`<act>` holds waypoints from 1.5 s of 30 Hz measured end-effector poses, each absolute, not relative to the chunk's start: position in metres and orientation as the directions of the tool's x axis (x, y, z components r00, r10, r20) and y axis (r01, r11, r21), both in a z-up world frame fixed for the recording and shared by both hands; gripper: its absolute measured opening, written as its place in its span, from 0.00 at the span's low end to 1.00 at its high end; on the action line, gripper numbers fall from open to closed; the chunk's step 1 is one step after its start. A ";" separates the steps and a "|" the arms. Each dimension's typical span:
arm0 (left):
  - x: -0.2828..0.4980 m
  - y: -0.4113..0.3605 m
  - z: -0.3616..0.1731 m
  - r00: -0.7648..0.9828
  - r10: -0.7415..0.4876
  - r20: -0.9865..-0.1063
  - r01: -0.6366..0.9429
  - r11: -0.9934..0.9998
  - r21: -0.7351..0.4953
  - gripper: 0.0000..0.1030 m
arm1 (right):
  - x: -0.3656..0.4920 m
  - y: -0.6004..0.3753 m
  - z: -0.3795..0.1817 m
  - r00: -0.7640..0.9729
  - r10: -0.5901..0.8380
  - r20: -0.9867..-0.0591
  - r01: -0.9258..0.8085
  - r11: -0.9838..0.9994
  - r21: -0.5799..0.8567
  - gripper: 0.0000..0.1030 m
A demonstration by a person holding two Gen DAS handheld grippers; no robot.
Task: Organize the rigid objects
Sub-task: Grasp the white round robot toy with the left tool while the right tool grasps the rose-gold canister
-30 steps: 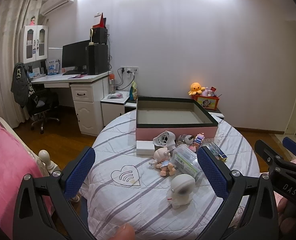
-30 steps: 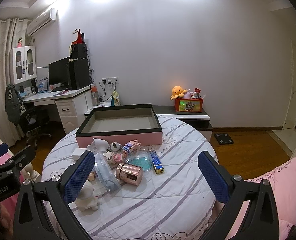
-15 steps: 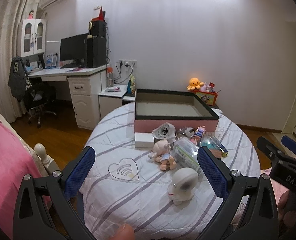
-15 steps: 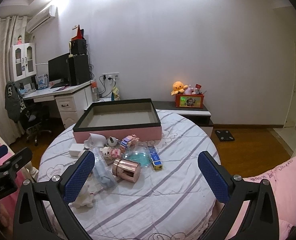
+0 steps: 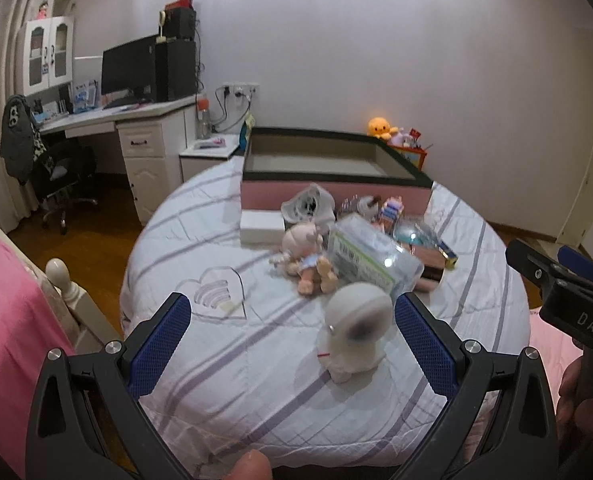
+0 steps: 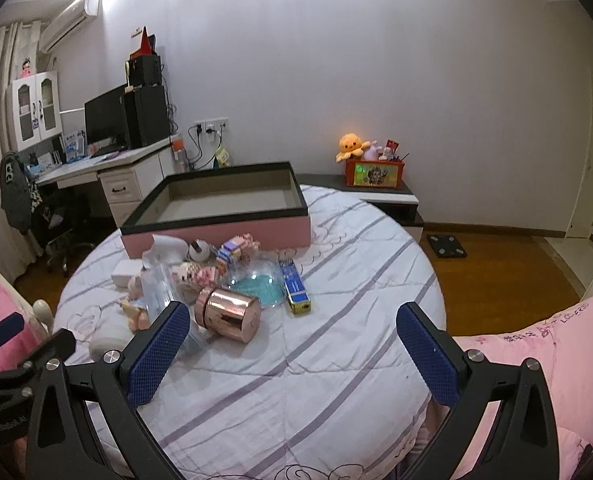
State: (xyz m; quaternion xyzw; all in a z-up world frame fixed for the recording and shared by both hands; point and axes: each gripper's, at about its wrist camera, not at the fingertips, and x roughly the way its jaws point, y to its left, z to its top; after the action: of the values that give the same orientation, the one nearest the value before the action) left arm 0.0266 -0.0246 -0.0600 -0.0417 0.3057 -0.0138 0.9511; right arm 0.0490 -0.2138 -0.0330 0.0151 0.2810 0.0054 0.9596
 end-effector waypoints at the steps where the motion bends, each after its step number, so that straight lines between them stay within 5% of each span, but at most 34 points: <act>1: 0.027 -0.025 -0.063 0.809 -0.054 -0.586 0.002 0.996 -0.088 1.00 | 0.050 -0.214 -0.035 0.838 0.021 -0.545 -0.004 0.999 0.032 1.00; 15: 0.068 -0.036 -0.112 0.737 -0.110 -0.667 0.040 0.992 -0.120 0.99 | 0.077 -0.210 -0.084 0.762 0.048 -0.646 -0.024 0.999 0.046 1.00; 19: 0.077 -0.031 -0.115 0.728 -0.167 -0.665 0.064 0.982 -0.176 0.88 | 0.087 -0.210 -0.094 0.748 0.057 -0.662 -0.033 0.998 0.050 1.00; 26: 0.082 -0.040 -0.116 0.704 -0.290 -0.648 0.164 0.954 -0.249 0.47 | 0.102 -0.208 -0.098 0.739 0.084 -0.668 -0.052 0.996 0.067 1.00; 37: 0.081 -0.022 -0.109 0.731 -0.243 -0.638 0.125 0.966 -0.225 0.42 | 0.132 -0.183 -0.097 0.717 0.160 -0.679 -0.153 0.986 0.071 1.00; 41: 0.083 -0.014 -0.109 0.740 -0.215 -0.637 0.105 0.973 -0.206 0.42 | 0.141 -0.168 -0.103 0.690 0.195 -0.697 -0.198 0.977 0.077 0.91; 44: 0.084 -0.013 -0.110 0.739 -0.218 -0.638 0.105 0.972 -0.210 0.42 | 0.147 -0.165 -0.109 0.669 0.196 -0.717 -0.194 0.977 0.086 0.65; 45: 0.084 -0.013 -0.110 0.740 -0.217 -0.637 0.106 0.972 -0.207 0.42 | 0.148 -0.166 -0.108 0.670 0.201 -0.715 -0.192 0.977 0.095 0.65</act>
State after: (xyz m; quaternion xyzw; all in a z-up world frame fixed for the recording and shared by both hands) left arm 0.0843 -0.0125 -0.1098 -0.0789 0.3502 -0.0869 0.9293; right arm 0.1477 -0.1663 -0.1083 0.0058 0.3916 0.1076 0.9138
